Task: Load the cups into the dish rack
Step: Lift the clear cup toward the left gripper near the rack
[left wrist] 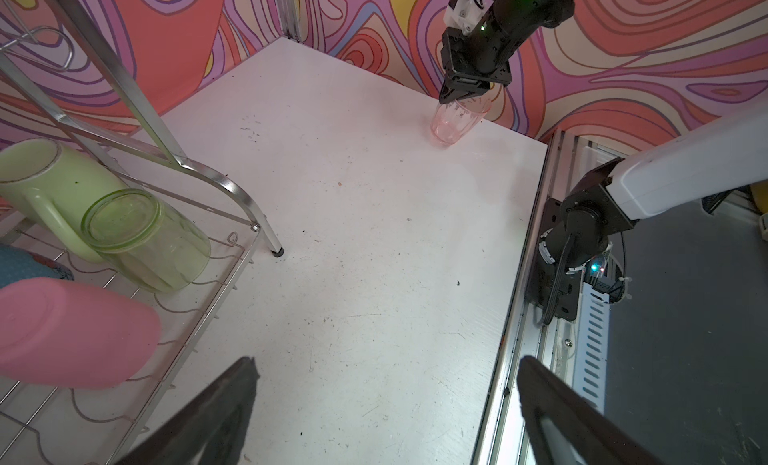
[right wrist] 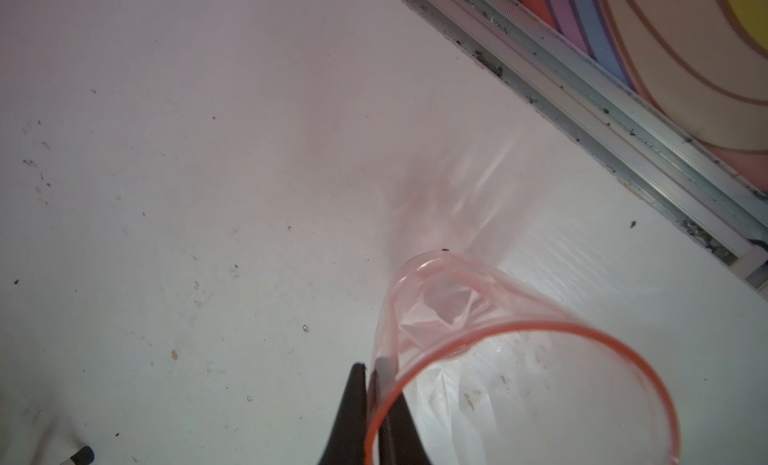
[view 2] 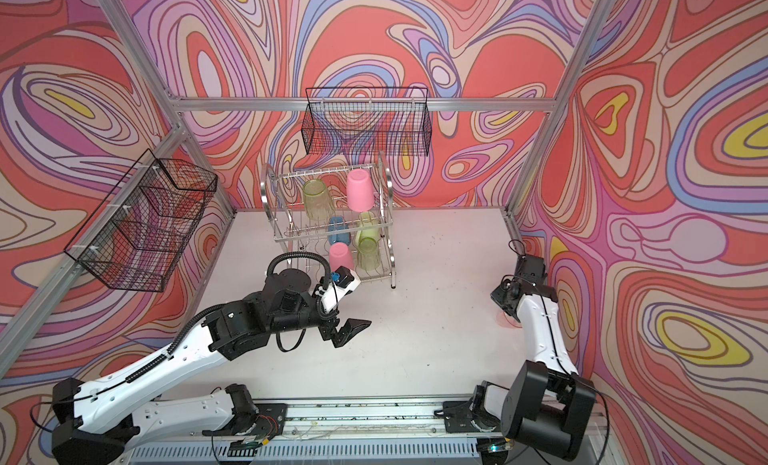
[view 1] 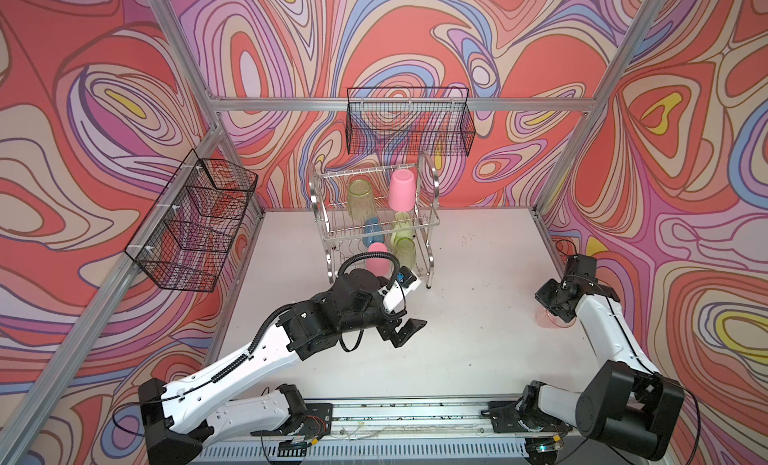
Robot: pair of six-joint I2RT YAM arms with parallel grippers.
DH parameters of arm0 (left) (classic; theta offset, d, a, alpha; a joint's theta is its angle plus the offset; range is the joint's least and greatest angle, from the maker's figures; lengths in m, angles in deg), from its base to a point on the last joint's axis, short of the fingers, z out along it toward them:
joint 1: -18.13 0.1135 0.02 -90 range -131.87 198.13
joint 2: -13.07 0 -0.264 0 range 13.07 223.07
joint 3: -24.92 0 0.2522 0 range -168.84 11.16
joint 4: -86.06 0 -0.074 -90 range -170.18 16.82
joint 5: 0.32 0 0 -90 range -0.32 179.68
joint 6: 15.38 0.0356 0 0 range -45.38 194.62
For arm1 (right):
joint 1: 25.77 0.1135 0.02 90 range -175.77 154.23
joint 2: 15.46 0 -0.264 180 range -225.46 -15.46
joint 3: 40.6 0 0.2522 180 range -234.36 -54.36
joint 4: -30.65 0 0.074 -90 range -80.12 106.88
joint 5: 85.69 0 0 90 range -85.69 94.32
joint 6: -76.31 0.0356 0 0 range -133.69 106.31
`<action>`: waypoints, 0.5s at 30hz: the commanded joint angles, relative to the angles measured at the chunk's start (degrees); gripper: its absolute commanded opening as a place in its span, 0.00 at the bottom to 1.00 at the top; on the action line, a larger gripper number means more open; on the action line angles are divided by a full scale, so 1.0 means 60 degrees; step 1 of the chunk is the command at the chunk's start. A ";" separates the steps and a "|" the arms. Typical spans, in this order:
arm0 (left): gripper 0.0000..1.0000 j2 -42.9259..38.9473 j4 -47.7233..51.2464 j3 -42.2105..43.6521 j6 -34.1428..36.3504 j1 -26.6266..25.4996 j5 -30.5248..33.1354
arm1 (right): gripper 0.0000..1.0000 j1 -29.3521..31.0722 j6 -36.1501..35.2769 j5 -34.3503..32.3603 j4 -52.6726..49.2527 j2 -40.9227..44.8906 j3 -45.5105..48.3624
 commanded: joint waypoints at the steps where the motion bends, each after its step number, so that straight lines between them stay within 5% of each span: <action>1: 1.00 0.0094 -0.0085 0.0107 0.0083 0.0057 0.0088 | 0.00 0.0672 -0.0025 -0.0286 -0.0184 0.0182 -0.0510; 15: 1.00 0.0215 -0.0119 0.0089 -0.0060 0.0493 0.0098 | 0.00 0.4730 0.0862 -0.1915 -0.0909 -0.0243 -0.2165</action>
